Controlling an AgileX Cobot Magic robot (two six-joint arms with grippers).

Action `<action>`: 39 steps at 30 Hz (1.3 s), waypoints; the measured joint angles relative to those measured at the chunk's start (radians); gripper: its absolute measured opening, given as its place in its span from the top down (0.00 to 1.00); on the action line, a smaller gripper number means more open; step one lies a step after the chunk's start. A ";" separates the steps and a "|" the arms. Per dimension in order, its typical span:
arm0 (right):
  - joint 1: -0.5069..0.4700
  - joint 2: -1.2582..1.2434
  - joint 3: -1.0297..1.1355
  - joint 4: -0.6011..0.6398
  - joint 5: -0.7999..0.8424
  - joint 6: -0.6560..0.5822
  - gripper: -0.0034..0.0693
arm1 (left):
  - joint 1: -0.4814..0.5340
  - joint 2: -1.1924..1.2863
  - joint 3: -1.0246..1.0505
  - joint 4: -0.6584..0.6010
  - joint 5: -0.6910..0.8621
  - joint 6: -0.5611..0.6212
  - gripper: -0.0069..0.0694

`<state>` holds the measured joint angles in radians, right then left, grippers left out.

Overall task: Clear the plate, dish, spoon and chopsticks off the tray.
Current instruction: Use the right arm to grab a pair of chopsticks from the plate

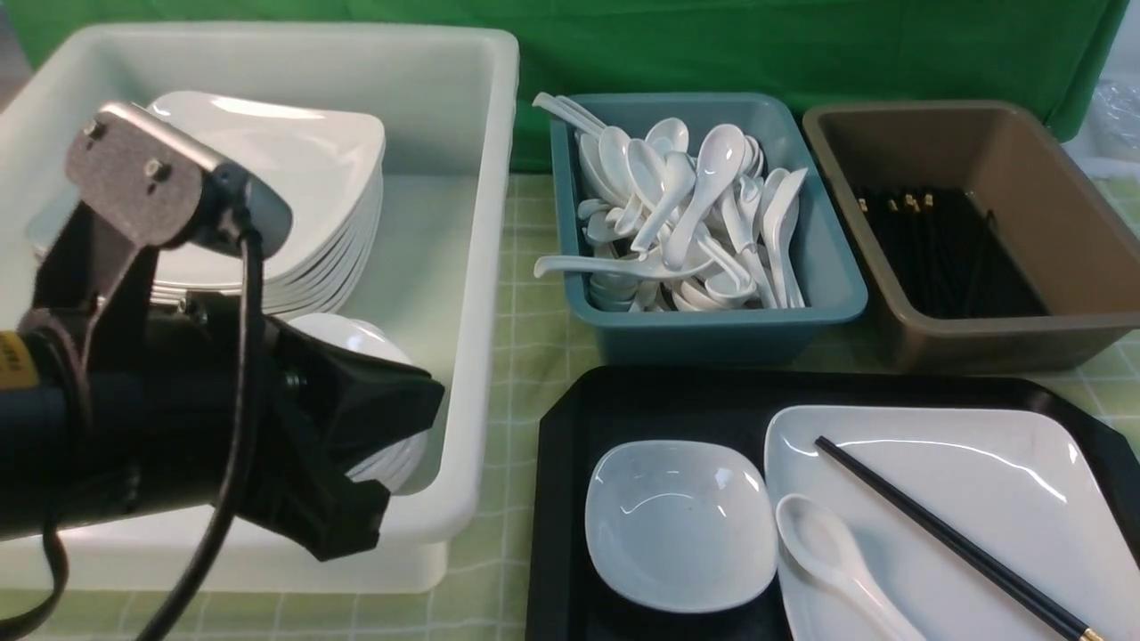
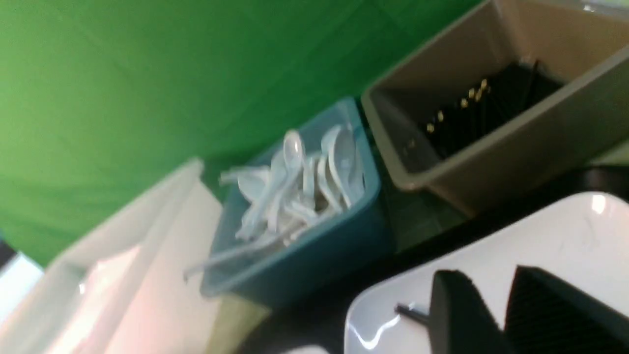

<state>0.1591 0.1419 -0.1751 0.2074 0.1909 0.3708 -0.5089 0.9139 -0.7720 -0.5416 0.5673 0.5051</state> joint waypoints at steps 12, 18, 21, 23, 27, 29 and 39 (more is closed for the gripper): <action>0.169 0.963 -0.627 -0.226 0.687 -0.530 0.67 | -0.001 -0.098 -0.042 -0.027 0.060 0.071 0.89; 0.080 1.226 -0.672 -0.277 0.700 -0.639 0.51 | -0.001 -0.206 -0.048 -0.047 0.126 0.072 0.89; 0.019 1.317 -0.673 -0.277 0.643 -0.672 0.39 | -0.001 -0.260 -0.045 -0.058 0.154 0.072 0.89; -0.004 1.361 -0.675 -0.277 0.608 -0.701 0.34 | -0.001 -0.280 -0.037 -0.076 0.161 0.072 0.89; -0.016 1.416 -0.675 -0.241 0.567 -0.764 0.30 | -0.001 -0.292 -0.029 -0.089 0.187 0.072 0.89; -0.017 1.447 -0.675 -0.221 0.552 -0.791 0.30 | -0.001 -0.293 -0.029 -0.091 0.190 0.072 0.89; -0.017 1.519 -0.681 -0.214 0.522 -0.808 0.39 | -0.001 -0.293 -0.029 -0.093 0.186 0.072 0.89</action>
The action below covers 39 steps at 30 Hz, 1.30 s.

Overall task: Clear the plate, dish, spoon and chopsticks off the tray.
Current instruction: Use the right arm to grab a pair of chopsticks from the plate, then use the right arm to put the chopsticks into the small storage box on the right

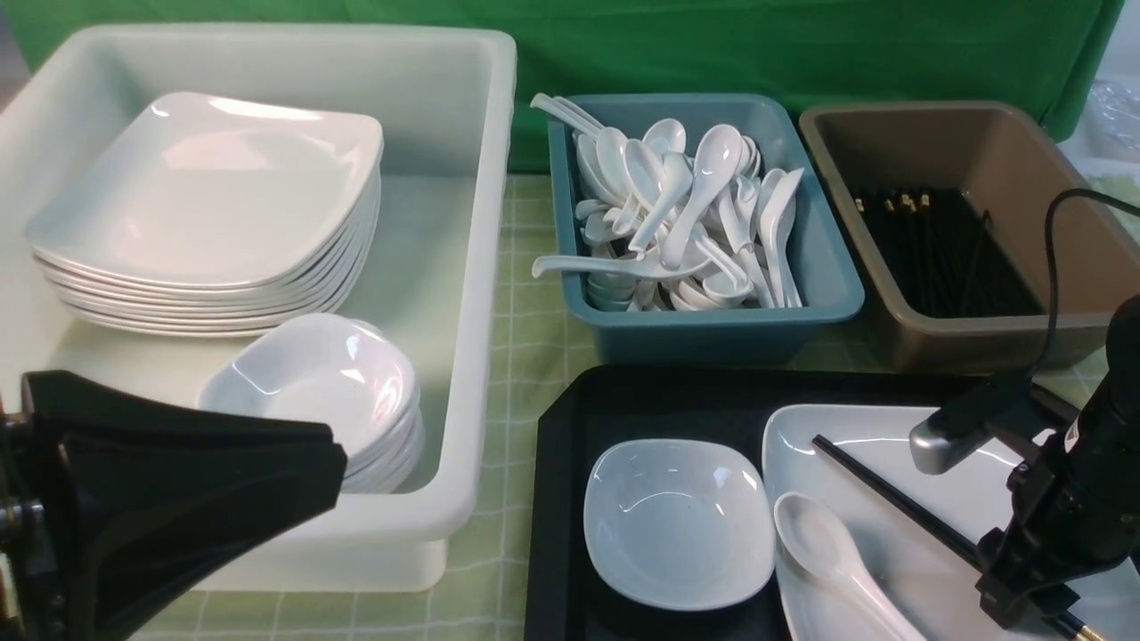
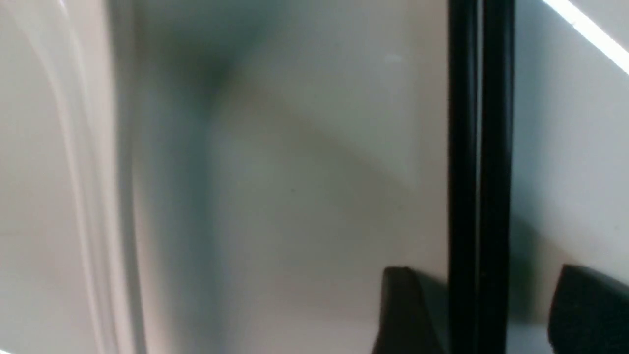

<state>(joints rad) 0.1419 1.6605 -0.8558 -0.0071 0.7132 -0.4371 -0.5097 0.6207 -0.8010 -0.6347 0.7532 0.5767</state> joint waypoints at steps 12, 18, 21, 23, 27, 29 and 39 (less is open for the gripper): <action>0.001 -0.044 -0.003 0.007 0.070 -0.036 0.74 | 0.000 0.000 0.000 -0.001 -0.033 0.000 0.89; 0.055 -0.258 -0.021 0.029 0.113 -0.051 0.74 | 0.000 0.000 0.000 -0.001 -0.152 0.012 0.89; 0.049 -0.327 -0.098 0.107 0.014 -0.005 0.74 | 0.000 0.000 0.000 -0.002 -0.250 0.024 0.89; 0.019 -0.321 -0.174 0.177 -0.061 0.033 0.74 | 0.000 0.000 0.000 -0.004 -0.293 0.026 0.89; -0.063 -0.236 -0.302 0.286 -0.182 0.108 0.74 | 0.000 0.000 0.000 -0.004 -0.337 0.026 0.89; -0.120 -0.109 -0.433 0.325 -0.257 0.146 0.74 | 0.000 0.000 0.000 -0.001 -0.352 0.026 0.89; -0.209 0.268 -0.704 0.325 -0.274 0.261 0.49 | 0.000 0.000 0.000 0.018 -0.359 0.030 0.89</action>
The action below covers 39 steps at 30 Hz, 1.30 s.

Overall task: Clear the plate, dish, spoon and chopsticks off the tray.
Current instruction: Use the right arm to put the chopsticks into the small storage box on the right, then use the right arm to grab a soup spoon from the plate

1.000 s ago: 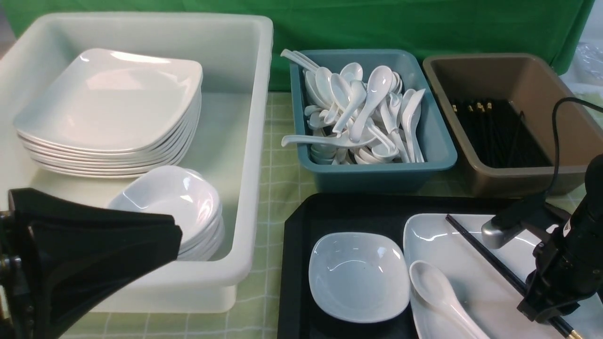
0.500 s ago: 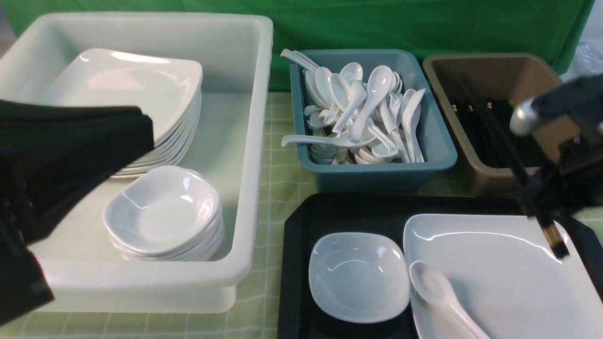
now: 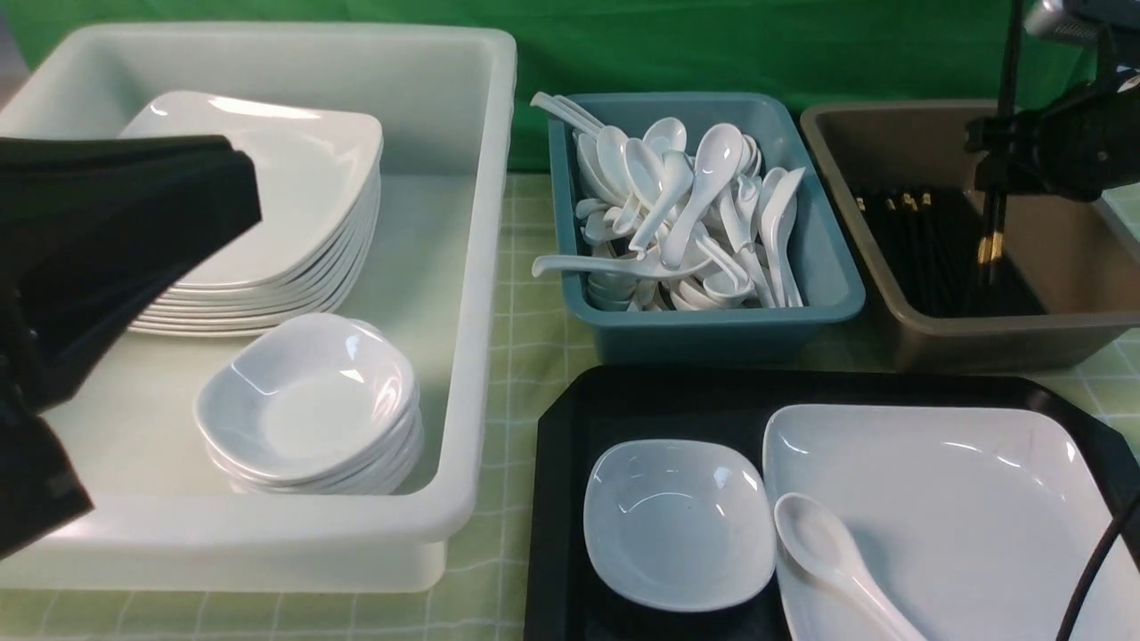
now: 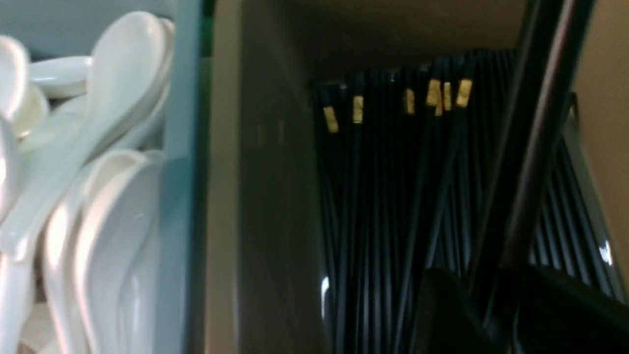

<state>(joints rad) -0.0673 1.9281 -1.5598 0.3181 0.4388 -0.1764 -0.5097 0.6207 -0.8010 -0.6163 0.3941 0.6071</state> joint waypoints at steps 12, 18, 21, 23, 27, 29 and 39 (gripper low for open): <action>0.085 -0.246 0.069 -0.059 0.457 -0.076 0.54 | 0.001 0.000 0.011 0.109 0.101 0.000 0.89; 0.333 -0.434 0.480 -0.087 0.517 -0.142 0.51 | 0.001 0.000 0.011 0.123 0.113 0.000 0.89; 0.403 -0.454 0.627 -0.126 0.437 -0.151 0.42 | 0.001 0.000 0.011 0.124 0.115 0.000 0.89; 0.463 -0.450 0.751 -0.148 0.312 -0.154 0.31 | 0.001 0.000 0.011 0.124 0.117 0.000 0.89; 0.488 -0.430 0.850 -0.160 0.131 -0.154 0.26 | 0.001 0.000 0.011 0.126 0.117 0.000 0.89; 0.488 -0.417 0.859 -0.162 0.096 -0.154 0.26 | 0.001 0.000 0.011 0.126 0.117 0.000 0.89; 0.489 -0.372 0.852 -0.209 0.035 -0.153 0.60 | 0.001 0.000 0.011 0.126 0.122 0.000 0.89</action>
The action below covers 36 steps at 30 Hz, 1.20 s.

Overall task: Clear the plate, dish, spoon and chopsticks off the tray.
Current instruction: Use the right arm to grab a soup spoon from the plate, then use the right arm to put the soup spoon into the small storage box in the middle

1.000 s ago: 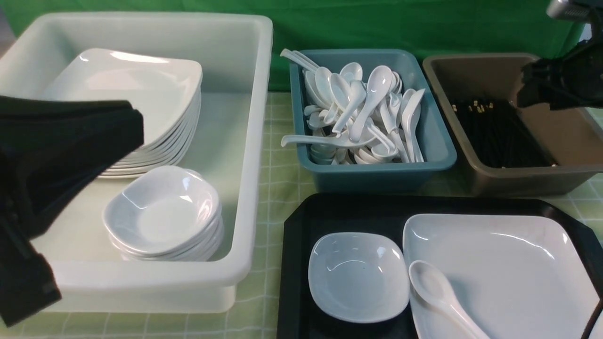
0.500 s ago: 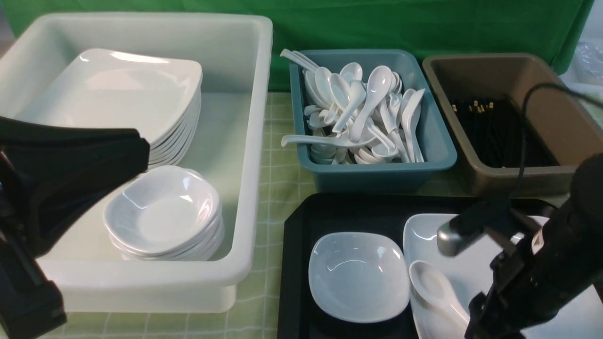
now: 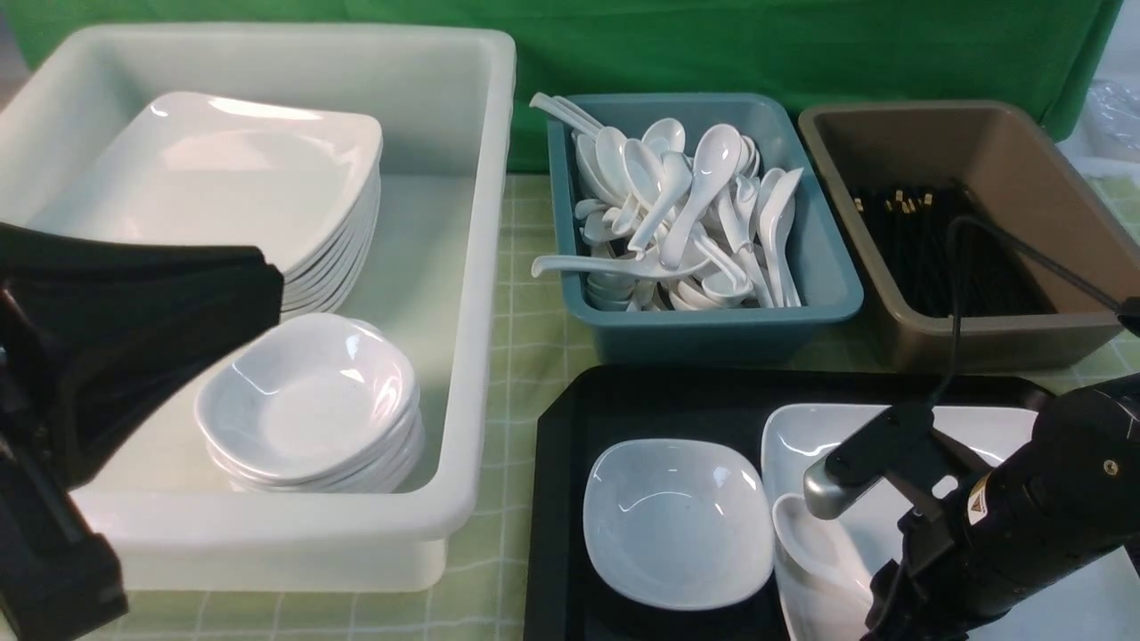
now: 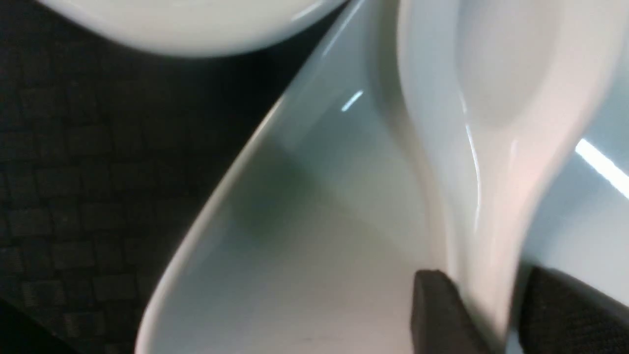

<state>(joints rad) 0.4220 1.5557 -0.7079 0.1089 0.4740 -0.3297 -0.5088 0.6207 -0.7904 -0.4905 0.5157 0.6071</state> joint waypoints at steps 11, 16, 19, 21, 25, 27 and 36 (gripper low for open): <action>0.001 -0.067 -0.111 0.016 0.160 0.062 0.75 | 0.000 0.000 0.000 0.000 -0.001 0.000 0.89; -0.037 -0.102 -0.324 0.031 -0.002 0.162 0.75 | 0.000 0.000 0.000 0.000 -0.031 0.000 0.89; -0.060 -0.034 -0.429 0.045 -0.114 0.194 0.75 | 0.000 0.000 0.000 0.000 -0.039 0.000 0.89; -0.070 0.057 -0.531 0.056 -0.215 0.242 0.75 | 0.000 0.000 0.000 0.000 -0.041 0.000 0.89; -0.073 0.206 -0.669 0.058 -0.290 0.274 0.72 | 0.000 0.000 0.000 0.001 -0.042 0.000 0.89; -0.081 0.300 -0.764 0.062 -0.277 0.285 0.60 | 0.000 0.000 0.000 0.003 -0.043 0.000 0.89; -0.096 0.264 -0.884 0.001 0.156 0.264 0.37 | 0.000 0.000 0.000 0.004 -0.046 0.000 0.89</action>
<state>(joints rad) 0.3261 1.8195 -1.5924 0.1103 0.6301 -0.0652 -0.5088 0.6207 -0.7904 -0.4863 0.4697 0.6071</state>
